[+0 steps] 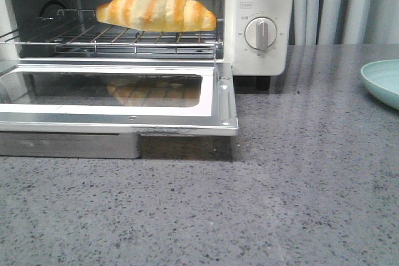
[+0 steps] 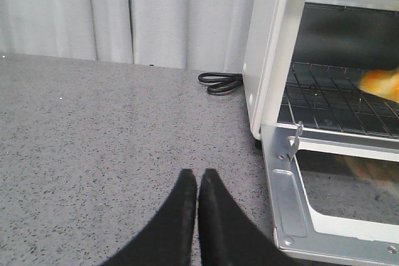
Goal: Put bread in oven
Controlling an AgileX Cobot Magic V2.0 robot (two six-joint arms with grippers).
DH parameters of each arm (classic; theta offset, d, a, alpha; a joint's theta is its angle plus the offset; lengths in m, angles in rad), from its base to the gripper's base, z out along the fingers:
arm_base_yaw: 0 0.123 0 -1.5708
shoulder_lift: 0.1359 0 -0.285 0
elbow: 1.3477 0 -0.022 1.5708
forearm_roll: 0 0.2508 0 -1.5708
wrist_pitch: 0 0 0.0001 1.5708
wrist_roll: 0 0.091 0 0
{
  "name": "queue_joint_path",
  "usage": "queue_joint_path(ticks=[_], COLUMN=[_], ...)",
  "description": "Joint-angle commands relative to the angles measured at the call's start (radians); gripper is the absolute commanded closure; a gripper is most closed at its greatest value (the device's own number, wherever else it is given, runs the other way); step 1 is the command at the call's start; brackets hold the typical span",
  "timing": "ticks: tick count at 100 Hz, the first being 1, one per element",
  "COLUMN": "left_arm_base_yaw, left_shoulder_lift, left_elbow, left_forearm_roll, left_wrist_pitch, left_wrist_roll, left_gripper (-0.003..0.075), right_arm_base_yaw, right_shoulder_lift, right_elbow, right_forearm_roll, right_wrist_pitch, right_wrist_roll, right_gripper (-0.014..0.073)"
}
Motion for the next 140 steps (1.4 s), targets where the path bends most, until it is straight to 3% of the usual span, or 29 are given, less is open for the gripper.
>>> queue_joint_path(ticks=[1,80,86,98,140], left_arm_base_yaw=[0.003,0.003,0.003,0.003,0.038], left_shoulder_lift=[-0.026,-0.026,-0.028,-0.028,-0.028], left_elbow=[-0.025,-0.010,0.004,0.052,0.286], left_forearm_roll=[0.002,-0.009,-0.006,-0.138,-0.426], left_wrist_pitch=[-0.079,-0.083,-0.076,-0.078,-0.310], left_wrist_roll=[-0.004,-0.004,0.077,0.215,0.237], left_gripper=[0.0741,0.0741,0.0741,0.0741,0.0741], right_arm_base_yaw=[0.001,0.001,0.001,0.001,0.001], right_shoulder_lift=[-0.023,-0.023,-0.023,-0.023,-0.023], right_elbow=[0.014,0.014,0.014,0.014,0.014], right_forearm_roll=[0.004,0.004,0.004,0.004,0.004], right_wrist_pitch=[-0.027,-0.027,-0.027,-0.027,-0.027], right_wrist_roll=[-0.006,-0.006,-0.006,-0.006,-0.006], right_gripper=[0.0662,0.0662,0.0662,0.0662,0.0662])
